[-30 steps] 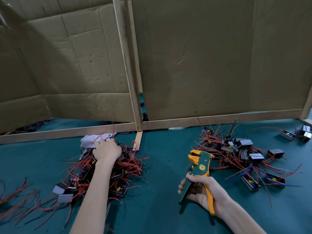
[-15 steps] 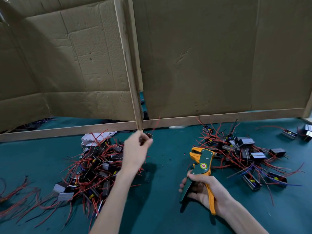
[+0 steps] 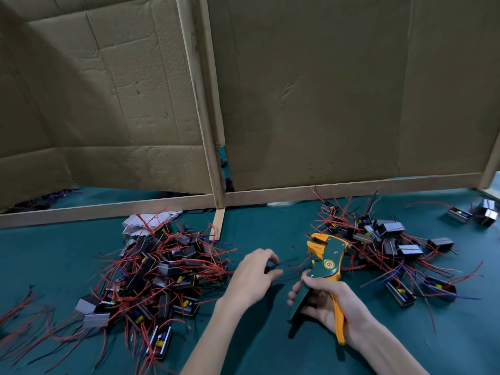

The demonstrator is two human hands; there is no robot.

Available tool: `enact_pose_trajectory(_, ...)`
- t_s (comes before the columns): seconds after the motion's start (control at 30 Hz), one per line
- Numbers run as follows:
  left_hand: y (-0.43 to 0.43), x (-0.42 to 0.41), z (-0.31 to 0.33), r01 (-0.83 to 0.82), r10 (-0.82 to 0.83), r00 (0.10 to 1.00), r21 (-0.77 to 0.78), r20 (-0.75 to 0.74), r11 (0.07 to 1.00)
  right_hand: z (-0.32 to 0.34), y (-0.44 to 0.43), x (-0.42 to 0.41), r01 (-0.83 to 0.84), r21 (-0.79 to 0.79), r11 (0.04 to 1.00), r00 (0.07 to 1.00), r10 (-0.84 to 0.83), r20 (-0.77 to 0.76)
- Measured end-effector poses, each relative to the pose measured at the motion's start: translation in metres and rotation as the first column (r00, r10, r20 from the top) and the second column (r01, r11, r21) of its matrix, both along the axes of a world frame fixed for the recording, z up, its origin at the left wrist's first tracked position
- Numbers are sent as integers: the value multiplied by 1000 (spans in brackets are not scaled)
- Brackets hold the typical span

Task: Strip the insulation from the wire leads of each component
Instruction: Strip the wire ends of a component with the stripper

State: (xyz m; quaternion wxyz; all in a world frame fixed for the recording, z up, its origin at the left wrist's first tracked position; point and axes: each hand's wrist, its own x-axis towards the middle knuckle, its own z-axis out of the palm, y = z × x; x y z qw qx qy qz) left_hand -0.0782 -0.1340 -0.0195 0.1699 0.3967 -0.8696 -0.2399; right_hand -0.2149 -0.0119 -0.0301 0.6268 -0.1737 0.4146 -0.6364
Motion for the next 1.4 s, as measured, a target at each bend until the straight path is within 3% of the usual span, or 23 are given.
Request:
enact_pose_trajectory(0.1, -1, 0, -1, 7, -4, 996, 37, -88, 999, 2, 1, -2, 9, -15, 1000, 1000, -9, -7)
enact_pose_trajectory(0.63, -6, 4, -4, 327, -329, 944, -79, -22, 942, 7, 4, -16, 35, -71, 997, 999, -37, -34)
enact_pose_trajectory(0.8, -7, 8, 9, 150, -108, 919, 85, -378, 985, 10, 5, -18, -21, -91, 996, 995, 13, -95)
enact_pose_trajectory(0.97, -1, 12, 28, 233, 30, 789, 344, -614, 910, 11, 9, -14, -155, -64, 986, 979, 144, -147)
enact_pose_trajectory(1.1, 5, 11, 35, 286, 90, 743, 436, -663, 853, 13, 13, -10, -298, -58, 953, 936, 280, -211)
enact_pose_trajectory(1.4, 9, 12, 39, 273, 67, 768, 419, -637, 866, 17, 17, -5, -411, -72, 909, 887, 379, -265)
